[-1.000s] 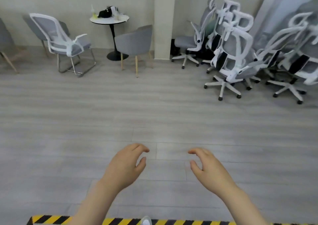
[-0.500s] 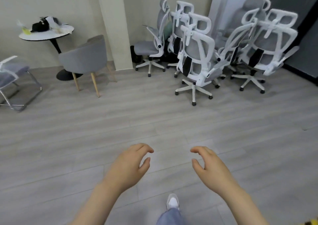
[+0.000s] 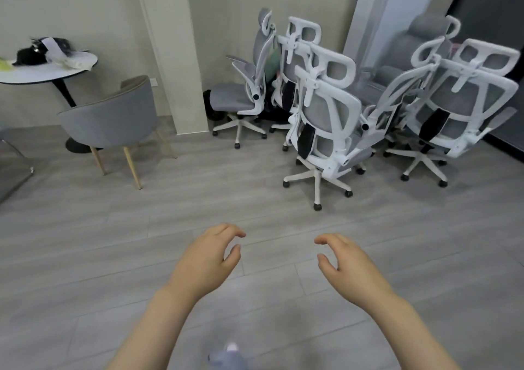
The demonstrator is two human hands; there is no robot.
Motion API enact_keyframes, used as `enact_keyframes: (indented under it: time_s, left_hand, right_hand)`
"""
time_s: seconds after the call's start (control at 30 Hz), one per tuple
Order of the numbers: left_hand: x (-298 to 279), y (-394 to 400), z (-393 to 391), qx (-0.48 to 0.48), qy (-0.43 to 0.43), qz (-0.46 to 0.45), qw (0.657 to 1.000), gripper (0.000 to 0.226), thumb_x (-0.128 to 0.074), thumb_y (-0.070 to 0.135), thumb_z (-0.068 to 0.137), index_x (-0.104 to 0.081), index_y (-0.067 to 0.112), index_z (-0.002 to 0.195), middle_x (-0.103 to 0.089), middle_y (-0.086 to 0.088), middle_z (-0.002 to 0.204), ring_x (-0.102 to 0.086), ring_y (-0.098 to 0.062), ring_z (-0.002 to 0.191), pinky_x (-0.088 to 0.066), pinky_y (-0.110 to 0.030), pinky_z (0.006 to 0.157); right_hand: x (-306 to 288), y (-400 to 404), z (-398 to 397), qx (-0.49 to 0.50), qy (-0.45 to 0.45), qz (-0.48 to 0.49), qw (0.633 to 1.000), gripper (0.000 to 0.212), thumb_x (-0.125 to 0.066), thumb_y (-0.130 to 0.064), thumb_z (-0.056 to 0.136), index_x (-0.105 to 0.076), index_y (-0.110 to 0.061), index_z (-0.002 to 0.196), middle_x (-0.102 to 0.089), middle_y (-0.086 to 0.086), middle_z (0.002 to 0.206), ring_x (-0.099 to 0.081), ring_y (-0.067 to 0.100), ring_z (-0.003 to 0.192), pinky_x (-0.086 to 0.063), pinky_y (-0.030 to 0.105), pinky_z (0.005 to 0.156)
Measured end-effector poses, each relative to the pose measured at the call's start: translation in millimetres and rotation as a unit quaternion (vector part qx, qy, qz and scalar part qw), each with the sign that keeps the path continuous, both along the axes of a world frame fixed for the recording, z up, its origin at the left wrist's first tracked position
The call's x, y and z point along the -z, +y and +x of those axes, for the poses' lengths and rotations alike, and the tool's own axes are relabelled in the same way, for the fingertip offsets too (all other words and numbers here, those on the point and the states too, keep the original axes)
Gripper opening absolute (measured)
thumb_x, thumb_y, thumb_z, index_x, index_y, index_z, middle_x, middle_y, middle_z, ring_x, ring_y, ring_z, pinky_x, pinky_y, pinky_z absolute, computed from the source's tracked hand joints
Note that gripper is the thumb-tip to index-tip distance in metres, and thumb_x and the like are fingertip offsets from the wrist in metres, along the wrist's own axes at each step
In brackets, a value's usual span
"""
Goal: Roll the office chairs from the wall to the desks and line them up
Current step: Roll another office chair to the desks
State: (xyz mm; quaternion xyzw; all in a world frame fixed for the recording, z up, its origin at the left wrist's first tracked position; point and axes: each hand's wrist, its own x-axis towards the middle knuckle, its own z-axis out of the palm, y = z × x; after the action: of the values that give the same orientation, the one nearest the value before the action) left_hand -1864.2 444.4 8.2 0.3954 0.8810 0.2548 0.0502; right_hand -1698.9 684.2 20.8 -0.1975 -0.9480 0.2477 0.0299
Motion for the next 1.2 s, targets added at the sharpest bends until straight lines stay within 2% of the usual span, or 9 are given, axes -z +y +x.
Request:
enact_keyframes:
  time_s: [0.07, 0.13, 0.27, 0.5, 0.6, 0.77, 0.97, 1.1, 1.2]
  left_hand:
    - [1.4, 29.9, -41.9, 0.010, 0.000, 0.004, 1.000, 0.040, -0.032, 0.048, 0.088, -0.057, 0.031, 0.115, -0.057, 0.020, 0.119, -0.053, -0.007, 0.113, -0.045, -0.027, 0.089]
    - [3.7, 60.1, -90.2, 0.017, 0.009, 0.007, 1.000, 0.045, -0.029, 0.049, 0.086, -0.058, 0.030, 0.115, -0.058, 0.017, 0.119, -0.054, -0.010, 0.112, -0.046, -0.028, 0.090]
    - [2.5, 115.3, -191.6, 0.028, 0.014, 0.001, 1.000, 0.026, -0.046, 0.033, 0.096, -0.057, 0.028, 0.119, -0.056, 0.014, 0.122, -0.052, -0.011, 0.116, -0.044, -0.028, 0.093]
    - [-23.5, 217.9, -340.9, 0.064, 0.032, -0.014, 0.997, 0.024, -0.051, 0.028, 0.096, -0.058, 0.026, 0.119, -0.058, 0.011, 0.121, -0.052, -0.013, 0.115, -0.043, -0.028, 0.090]
    - [-26.2, 262.1, -386.2, 0.084, 0.033, -0.017, 0.996, 0.024, -0.050, 0.028, 0.096, -0.058, 0.025, 0.119, -0.057, 0.011, 0.122, -0.051, -0.011, 0.115, -0.042, -0.027, 0.090]
    - [-25.1, 345.6, -461.7, 0.120, 0.046, -0.021, 0.992, 0.025, -0.050, 0.028, 0.094, -0.059, 0.024, 0.117, -0.059, 0.009, 0.119, -0.054, -0.014, 0.111, -0.042, -0.027, 0.091]
    - [-30.6, 464.1, -539.2, 0.110, 0.057, 0.007, 0.992, 0.024, -0.052, 0.025, 0.093, -0.059, 0.026, 0.115, -0.058, 0.011, 0.119, -0.054, -0.014, 0.111, -0.045, -0.031, 0.092]
    - [-42.8, 539.2, -572.3, 0.120, 0.060, 0.028, 0.991, 0.025, -0.052, 0.024, 0.093, -0.059, 0.027, 0.116, -0.057, 0.014, 0.119, -0.052, -0.010, 0.113, -0.042, -0.026, 0.091]
    - [-54.7, 587.0, -597.4, 0.135, 0.068, 0.036, 0.988, 0.026, -0.051, 0.023, 0.094, -0.059, 0.024, 0.119, -0.057, 0.013, 0.120, -0.050, -0.009, 0.115, -0.037, -0.022, 0.088]
  right_hand:
    - [2.2, 26.1, -41.6, 0.000, -0.009, 0.004, 1.000, 0.031, -0.047, -0.031, 0.097, -0.050, -0.029, 0.128, -0.051, -0.017, 0.127, -0.049, 0.003, 0.106, -0.032, 0.017, 0.085]
    - [4.6, 56.0, -87.5, 0.011, -0.003, 0.012, 1.000, 0.032, -0.047, -0.030, 0.096, -0.051, -0.027, 0.128, -0.052, -0.015, 0.128, -0.049, 0.006, 0.109, -0.036, 0.021, 0.088]
    - [0.3, 115.5, -179.1, 0.042, 0.009, 0.016, 0.999, 0.031, -0.048, -0.027, 0.094, -0.053, -0.026, 0.125, -0.053, -0.013, 0.127, -0.045, 0.010, 0.122, -0.041, 0.027, 0.095]
    - [-18.8, 207.4, -309.3, 0.088, 0.023, -0.003, 0.996, 0.028, -0.053, -0.026, 0.093, -0.056, -0.023, 0.121, -0.057, -0.007, 0.120, -0.050, 0.013, 0.114, -0.042, 0.029, 0.097]
    - [-22.6, 243.9, -347.5, 0.103, 0.030, -0.005, 0.994, 0.028, -0.052, -0.024, 0.094, -0.056, -0.021, 0.121, -0.056, -0.008, 0.121, -0.049, 0.013, 0.116, -0.041, 0.029, 0.098]
    - [-21.9, 320.2, -410.1, 0.125, 0.042, -0.005, 0.991, 0.024, -0.053, -0.023, 0.093, -0.057, -0.023, 0.118, -0.054, -0.011, 0.109, -0.052, 0.012, 0.102, -0.043, 0.028, 0.087]
    - [-26.7, 431.0, -483.4, 0.139, 0.070, -0.001, 0.988, 0.029, -0.052, -0.026, 0.095, -0.053, -0.026, 0.124, -0.050, -0.013, 0.113, -0.051, 0.009, 0.103, -0.040, 0.025, 0.087]
    - [-37.9, 501.6, -531.8, 0.124, 0.075, 0.011, 0.989, 0.031, -0.051, -0.026, 0.095, -0.054, -0.024, 0.126, -0.053, -0.012, 0.119, -0.048, 0.005, 0.106, -0.036, 0.022, 0.087]
    - [-50.8, 542.2, -560.5, 0.123, 0.091, 0.025, 0.988, 0.030, -0.051, -0.027, 0.095, -0.053, -0.026, 0.125, -0.052, -0.014, 0.125, -0.045, 0.005, 0.119, -0.037, 0.022, 0.091]
